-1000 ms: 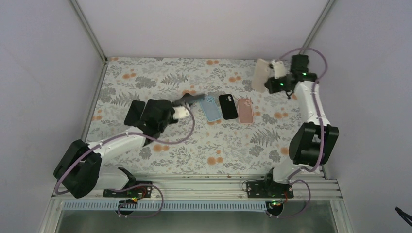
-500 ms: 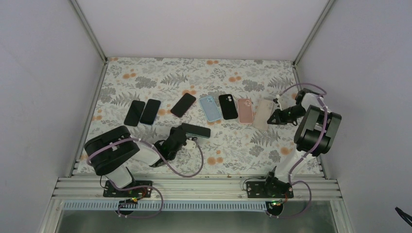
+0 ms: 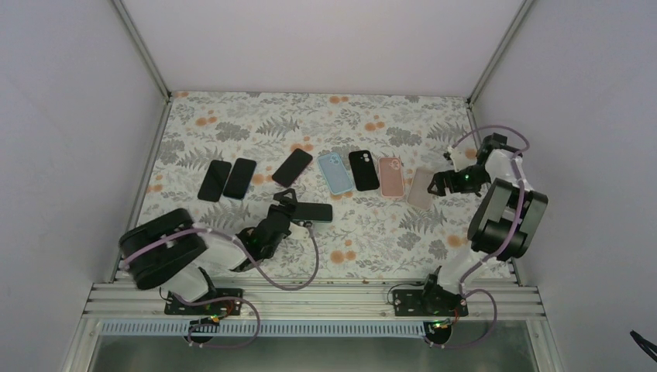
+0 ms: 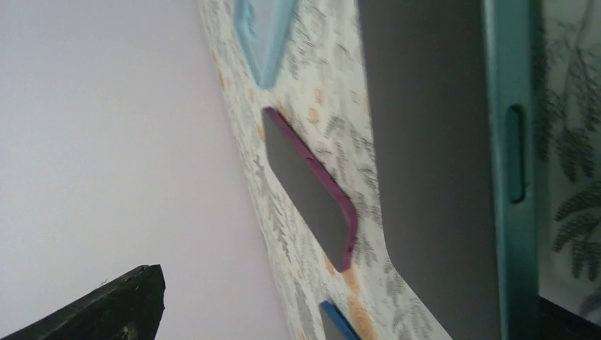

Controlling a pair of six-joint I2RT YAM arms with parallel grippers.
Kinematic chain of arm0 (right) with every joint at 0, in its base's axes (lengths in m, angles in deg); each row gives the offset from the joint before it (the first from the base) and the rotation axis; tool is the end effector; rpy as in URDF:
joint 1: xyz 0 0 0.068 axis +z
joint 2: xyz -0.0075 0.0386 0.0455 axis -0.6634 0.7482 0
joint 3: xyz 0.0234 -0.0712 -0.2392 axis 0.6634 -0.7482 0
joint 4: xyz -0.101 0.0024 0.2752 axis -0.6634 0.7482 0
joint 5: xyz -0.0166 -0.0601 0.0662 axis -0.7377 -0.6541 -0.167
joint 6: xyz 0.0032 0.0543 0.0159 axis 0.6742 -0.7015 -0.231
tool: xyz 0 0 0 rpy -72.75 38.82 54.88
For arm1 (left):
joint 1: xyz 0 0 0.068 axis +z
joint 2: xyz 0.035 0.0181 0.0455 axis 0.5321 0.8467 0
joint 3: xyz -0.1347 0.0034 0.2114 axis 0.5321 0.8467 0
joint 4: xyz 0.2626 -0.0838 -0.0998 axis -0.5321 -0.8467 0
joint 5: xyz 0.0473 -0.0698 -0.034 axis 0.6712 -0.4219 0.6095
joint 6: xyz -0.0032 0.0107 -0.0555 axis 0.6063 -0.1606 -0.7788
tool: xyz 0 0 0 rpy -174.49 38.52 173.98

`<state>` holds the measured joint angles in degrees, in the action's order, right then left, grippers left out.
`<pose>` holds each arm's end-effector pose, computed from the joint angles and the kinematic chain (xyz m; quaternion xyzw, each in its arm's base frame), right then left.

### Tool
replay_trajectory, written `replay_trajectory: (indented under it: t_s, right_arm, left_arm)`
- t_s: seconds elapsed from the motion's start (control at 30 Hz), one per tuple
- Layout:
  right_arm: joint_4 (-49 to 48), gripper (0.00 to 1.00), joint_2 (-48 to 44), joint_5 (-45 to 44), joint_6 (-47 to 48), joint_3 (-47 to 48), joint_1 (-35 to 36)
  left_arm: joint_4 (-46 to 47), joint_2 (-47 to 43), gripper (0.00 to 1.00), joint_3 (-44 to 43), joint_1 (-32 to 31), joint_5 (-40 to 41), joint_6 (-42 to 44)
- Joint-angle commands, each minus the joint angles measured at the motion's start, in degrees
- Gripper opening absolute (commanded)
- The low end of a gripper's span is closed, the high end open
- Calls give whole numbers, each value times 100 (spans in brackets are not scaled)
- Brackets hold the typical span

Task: Take the phone out of the phone case
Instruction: Place the phone case at the center of the board, then reset both arms

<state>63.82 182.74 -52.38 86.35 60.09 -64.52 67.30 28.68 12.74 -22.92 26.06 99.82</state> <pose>0.3182 -0.1173 0.1548 -0.1197 0.9703 0.1679 0.1264 0.1617 -0.1901 0.0558 0.6795 0.4660 0.3673 0.4315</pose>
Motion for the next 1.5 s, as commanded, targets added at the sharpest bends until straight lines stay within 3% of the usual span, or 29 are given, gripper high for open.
replay_trajectory:
  t_s: [0.0, 0.1, 0.23, 0.3, 0.5, 0.6, 0.73, 0.87, 0.97, 1.13, 1.47]
  right_arm:
    - [-250, 100, -875, -677, -131, 289, -38]
    - [-153, 100, -1299, -658, -196, 712, 18]
    - [45, 100, -1697, -394, -329, 1134, 194]
    - [103, 100, -1826, -304, -394, 1258, 298]
    - [96, 100, -2174, 436, -464, 1197, 362]
    - [-171, 100, -2417, 763, -669, 1010, 371]
    - [-1304, 100, -3049, 835, -1273, 483, 371]
    - [-2355, 100, -3700, 1073, -1969, -218, 380]
    - [-2929, 100, -4058, 1102, -2418, -752, 384]
    - [-3625, 100, -4340, 952, -2750, -1471, 382]
    - [-3918, 100, -4391, 924, -2729, -1900, 389]
  left_arm:
    - [-2636, -1321, 100, -739, -76, -1001, -845]
    - [-4875, -1839, 100, -1856, -32, -2147, -1641]
    - [-7220, -1369, 100, -3513, 284, -3189, -2491]
    - [-7870, -1198, 100, -3975, 483, -3480, -2655]
    - [-8541, -1288, 100, -4645, 1176, -4185, -2820]
    - [-8630, -1465, 100, -5008, 2055, -4950, -3095]
    - [-8392, -1790, 100, -5389, 3998, -6530, -3660]
    - [-8263, -1620, 100, -5674, 5351, -7198, -4123]
    - [-8329, -1378, 100, -5787, 6021, -7545, -4395]
    - [-7949, -1500, 100, -5501, 6642, -7842, -4907]
    - [-7143, -2087, 100, -4843, 6735, -7051, -5405]
